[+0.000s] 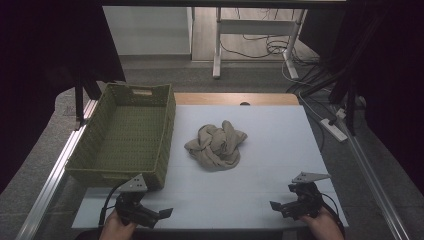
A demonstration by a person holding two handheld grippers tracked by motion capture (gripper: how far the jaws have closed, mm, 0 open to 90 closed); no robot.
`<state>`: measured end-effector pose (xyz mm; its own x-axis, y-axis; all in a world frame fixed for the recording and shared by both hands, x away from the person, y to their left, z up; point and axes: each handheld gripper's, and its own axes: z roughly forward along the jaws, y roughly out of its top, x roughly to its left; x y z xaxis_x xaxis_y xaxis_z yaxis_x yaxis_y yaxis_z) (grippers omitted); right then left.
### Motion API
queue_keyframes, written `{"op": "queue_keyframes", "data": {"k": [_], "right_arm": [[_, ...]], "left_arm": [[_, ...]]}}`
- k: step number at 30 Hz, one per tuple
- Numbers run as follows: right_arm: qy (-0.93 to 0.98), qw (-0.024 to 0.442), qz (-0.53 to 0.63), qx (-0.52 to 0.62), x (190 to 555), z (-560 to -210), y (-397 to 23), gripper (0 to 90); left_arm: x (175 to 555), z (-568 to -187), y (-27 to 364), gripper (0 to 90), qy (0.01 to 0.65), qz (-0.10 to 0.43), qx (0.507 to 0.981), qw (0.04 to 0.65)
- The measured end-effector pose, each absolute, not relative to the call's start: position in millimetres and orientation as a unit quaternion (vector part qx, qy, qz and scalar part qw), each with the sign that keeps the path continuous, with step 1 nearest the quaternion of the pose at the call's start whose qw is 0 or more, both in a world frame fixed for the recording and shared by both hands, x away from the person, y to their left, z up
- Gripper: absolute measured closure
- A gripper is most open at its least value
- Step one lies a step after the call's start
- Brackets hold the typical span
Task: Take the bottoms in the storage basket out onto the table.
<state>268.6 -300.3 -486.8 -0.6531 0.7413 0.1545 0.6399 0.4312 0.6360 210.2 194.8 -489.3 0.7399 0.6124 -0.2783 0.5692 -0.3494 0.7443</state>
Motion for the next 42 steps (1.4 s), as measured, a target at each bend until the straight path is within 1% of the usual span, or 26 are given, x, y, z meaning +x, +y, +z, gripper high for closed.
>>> {"op": "queue_keyframes", "data": {"k": [14, 21, 35, 42], "right_arm": [[0.843, 0.075, 0.34, 0.41, 268, -487, -300, 1.0], [0.844, 0.076, 0.338, 0.41, 268, -487, -300, 1.0], [0.842, 0.077, 0.34, 0.412, 269, -487, -300, 1.0], [0.843, 0.077, 0.339, 0.411, 268, -487, -300, 1.0]], "left_arm": [[201, -496, 226, 0.0, 0.402, 0.042, 0.806, 0.432], [198, -502, 240, 0.0, 0.419, 0.039, 0.8, 0.429], [191, -503, 263, 0.0, 0.44, 0.064, 0.788, 0.426], [191, -503, 270, 0.0, 0.447, 0.076, 0.789, 0.414]]}}
